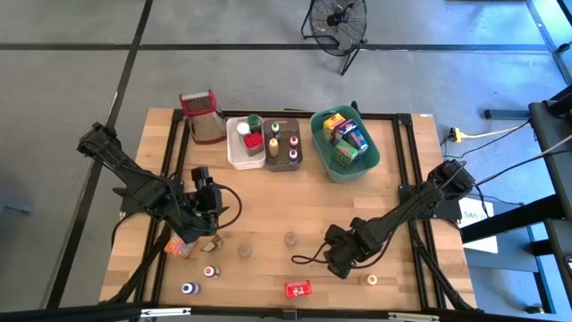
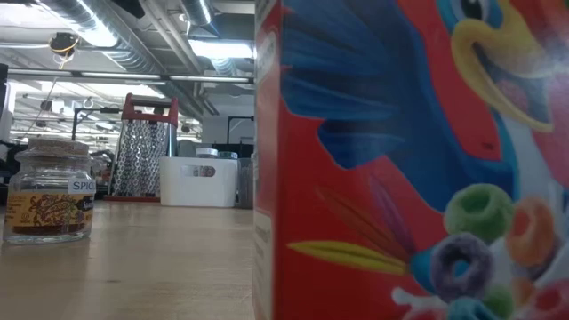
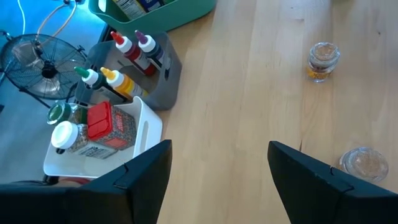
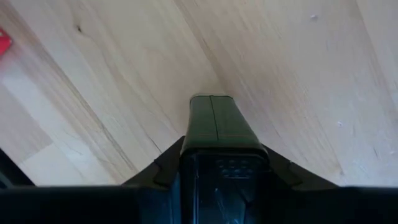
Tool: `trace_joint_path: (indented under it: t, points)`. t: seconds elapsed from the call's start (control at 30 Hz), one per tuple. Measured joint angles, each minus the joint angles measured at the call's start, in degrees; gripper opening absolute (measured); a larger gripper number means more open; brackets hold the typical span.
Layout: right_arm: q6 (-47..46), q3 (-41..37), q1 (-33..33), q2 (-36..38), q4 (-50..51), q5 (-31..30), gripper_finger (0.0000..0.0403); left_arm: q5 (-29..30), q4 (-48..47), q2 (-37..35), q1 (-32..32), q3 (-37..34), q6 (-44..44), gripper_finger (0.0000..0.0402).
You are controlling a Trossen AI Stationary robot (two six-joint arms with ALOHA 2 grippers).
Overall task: Pick & Place Kitchen Items
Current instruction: Put the black spice can into the left white bin
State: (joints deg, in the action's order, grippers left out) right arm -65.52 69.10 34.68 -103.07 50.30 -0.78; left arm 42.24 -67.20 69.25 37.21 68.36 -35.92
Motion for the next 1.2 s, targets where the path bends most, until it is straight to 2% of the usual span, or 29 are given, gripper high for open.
trace_joint_path:
  t: [0.3,0.5,0.87,1.2]
  points:
    - [2.1,0.6,-0.6,0.0,0.2,2.3,0.0128,0.0,0.0,0.0,0.0,0.0,-1.8,0.0261]
    - [5.6,5.4,-0.6,0.0,4.6,1.7,0.0128,0.8,0.0,0.0,0.0,0.0,-2.4,0.0261]
    - [14.4,19.3,-0.5,0.0,16.4,-9.1,0.0128,-2.2,2.3,0.0,-0.1,0.0,-3.4,0.0261]
    - [28.3,26.5,-0.6,0.0,14.6,-17.9,0.0128,-10.7,25.3,1.8,-4.1,0.0,19.2,0.0261]
